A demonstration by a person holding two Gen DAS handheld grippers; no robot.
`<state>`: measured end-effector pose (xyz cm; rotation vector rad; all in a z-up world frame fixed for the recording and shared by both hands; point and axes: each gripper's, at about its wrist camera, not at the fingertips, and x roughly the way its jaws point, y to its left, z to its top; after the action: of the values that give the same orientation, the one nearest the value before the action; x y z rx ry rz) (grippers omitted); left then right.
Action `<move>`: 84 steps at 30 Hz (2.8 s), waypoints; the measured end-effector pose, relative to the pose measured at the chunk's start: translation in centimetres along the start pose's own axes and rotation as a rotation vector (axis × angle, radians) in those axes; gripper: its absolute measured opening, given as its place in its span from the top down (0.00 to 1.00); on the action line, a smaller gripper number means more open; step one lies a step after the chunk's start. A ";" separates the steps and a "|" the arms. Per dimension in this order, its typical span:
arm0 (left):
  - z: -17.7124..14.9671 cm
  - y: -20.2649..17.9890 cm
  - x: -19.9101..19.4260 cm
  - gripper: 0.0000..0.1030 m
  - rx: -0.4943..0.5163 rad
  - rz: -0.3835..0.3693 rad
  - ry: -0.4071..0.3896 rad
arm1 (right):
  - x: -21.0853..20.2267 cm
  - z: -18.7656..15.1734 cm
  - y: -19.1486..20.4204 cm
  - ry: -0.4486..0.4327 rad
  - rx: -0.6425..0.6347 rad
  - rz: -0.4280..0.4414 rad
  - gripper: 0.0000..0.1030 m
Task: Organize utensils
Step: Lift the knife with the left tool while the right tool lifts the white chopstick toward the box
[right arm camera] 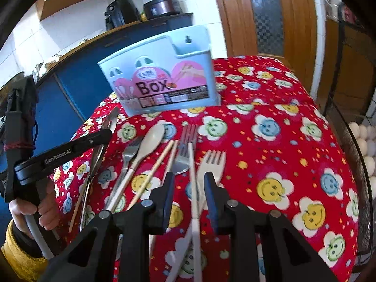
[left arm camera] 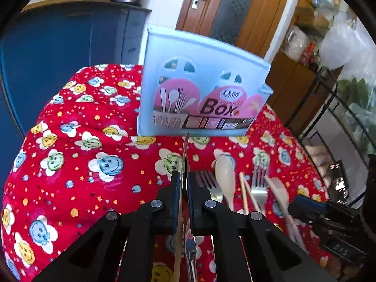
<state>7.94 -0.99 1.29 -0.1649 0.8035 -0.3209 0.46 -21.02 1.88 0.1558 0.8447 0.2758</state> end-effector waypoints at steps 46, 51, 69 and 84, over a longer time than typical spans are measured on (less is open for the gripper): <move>2.6 -0.3 5.5 0.98 0.075 -0.026 0.140 | 2.6 2.6 -0.2 0.130 -0.062 0.017 0.76; 2.8 -0.8 3.2 0.98 0.073 -0.046 0.058 | 2.9 2.9 0.0 0.131 -0.080 0.008 0.75; 4.3 -1.0 -3.6 0.98 0.018 -0.112 -0.109 | 1.1 4.8 0.3 0.049 -0.039 0.078 0.95; 7.0 -1.2 -9.2 0.98 0.023 -0.097 -0.258 | -5.9 9.6 1.6 -0.270 0.014 0.089 0.95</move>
<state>6.78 1.20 12.61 -0.2190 0.5369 -0.3912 3.69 -21.47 12.73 0.2385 0.5729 0.3246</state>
